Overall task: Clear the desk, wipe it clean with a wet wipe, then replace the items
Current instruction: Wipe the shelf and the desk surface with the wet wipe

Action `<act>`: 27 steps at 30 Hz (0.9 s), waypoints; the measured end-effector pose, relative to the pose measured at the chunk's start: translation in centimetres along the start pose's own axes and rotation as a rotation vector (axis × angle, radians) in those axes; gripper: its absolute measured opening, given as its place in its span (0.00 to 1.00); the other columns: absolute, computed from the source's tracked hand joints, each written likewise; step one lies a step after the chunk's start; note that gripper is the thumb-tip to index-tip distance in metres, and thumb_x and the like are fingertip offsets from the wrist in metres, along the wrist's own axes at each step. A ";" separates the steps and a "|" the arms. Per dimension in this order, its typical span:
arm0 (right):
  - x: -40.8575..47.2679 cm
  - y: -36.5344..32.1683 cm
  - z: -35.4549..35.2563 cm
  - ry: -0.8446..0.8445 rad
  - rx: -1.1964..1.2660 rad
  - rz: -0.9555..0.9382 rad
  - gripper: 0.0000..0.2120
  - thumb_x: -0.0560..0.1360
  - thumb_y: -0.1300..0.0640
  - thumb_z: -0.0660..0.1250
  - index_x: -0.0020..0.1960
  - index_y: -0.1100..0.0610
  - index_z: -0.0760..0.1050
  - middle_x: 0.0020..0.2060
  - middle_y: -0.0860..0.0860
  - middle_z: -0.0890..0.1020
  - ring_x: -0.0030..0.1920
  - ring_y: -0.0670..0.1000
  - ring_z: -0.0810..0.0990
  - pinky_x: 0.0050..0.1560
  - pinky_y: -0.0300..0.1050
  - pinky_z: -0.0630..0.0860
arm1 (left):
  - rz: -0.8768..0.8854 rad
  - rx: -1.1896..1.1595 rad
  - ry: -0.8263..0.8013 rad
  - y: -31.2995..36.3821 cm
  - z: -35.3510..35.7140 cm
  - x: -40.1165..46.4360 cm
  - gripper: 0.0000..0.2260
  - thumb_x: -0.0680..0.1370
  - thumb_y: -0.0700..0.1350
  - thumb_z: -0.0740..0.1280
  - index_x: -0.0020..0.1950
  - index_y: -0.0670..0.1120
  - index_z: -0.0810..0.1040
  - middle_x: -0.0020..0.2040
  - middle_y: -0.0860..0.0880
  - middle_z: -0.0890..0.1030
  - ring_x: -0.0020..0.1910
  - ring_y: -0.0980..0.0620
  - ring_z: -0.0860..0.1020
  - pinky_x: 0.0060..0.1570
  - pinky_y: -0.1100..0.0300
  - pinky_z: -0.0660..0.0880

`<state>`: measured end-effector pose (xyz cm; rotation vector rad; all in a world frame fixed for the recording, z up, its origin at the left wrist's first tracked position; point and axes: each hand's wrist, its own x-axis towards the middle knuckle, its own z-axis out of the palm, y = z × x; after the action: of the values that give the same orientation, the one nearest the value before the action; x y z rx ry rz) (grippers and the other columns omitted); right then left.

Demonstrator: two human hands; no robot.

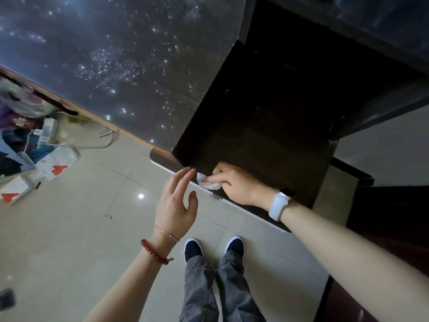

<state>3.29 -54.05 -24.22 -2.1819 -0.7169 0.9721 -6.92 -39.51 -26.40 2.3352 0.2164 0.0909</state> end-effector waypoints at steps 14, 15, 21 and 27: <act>-3.1 -0.5 0.5 0.578 1.261 0.539 0.09 0.79 0.59 0.59 0.55 0.61 0.75 0.46 0.57 0.80 0.50 0.55 0.79 0.46 0.44 0.76 | 0.023 -0.060 -0.023 4.4 2.6 2.8 0.10 0.76 0.47 0.64 0.47 0.42 0.78 0.39 0.46 0.78 0.34 0.49 0.76 0.32 0.58 0.74; -3.3 -0.8 0.3 0.516 1.416 0.489 0.12 0.79 0.56 0.58 0.57 0.62 0.74 0.47 0.58 0.80 0.50 0.55 0.79 0.48 0.46 0.77 | 0.119 -0.036 -0.071 4.3 2.8 2.8 0.11 0.76 0.48 0.62 0.50 0.43 0.79 0.43 0.45 0.78 0.37 0.48 0.77 0.35 0.58 0.75; -2.3 0.5 -3.3 0.797 1.121 0.441 0.12 0.76 0.69 0.59 0.58 0.61 0.73 0.49 0.58 0.79 0.54 0.56 0.78 0.59 0.51 0.74 | 0.254 0.042 -0.250 5.3 2.8 4.1 0.18 0.73 0.48 0.58 0.61 0.48 0.76 0.60 0.46 0.77 0.61 0.44 0.73 0.54 0.52 0.70; 1.7 4.9 -10.8 0.962 -0.252 0.381 0.15 0.77 0.61 0.58 0.63 0.61 0.71 0.58 0.61 0.76 0.59 0.61 0.73 0.51 0.50 0.70 | -0.043 0.426 -0.224 4.6 4.1 7.1 0.21 0.74 0.47 0.64 0.66 0.44 0.71 0.67 0.40 0.71 0.63 0.35 0.69 0.57 0.43 0.69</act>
<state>13.90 -59.59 -22.89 -2.6699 0.0475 -0.1020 1.14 -44.25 -25.95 2.7362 0.1869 -0.2610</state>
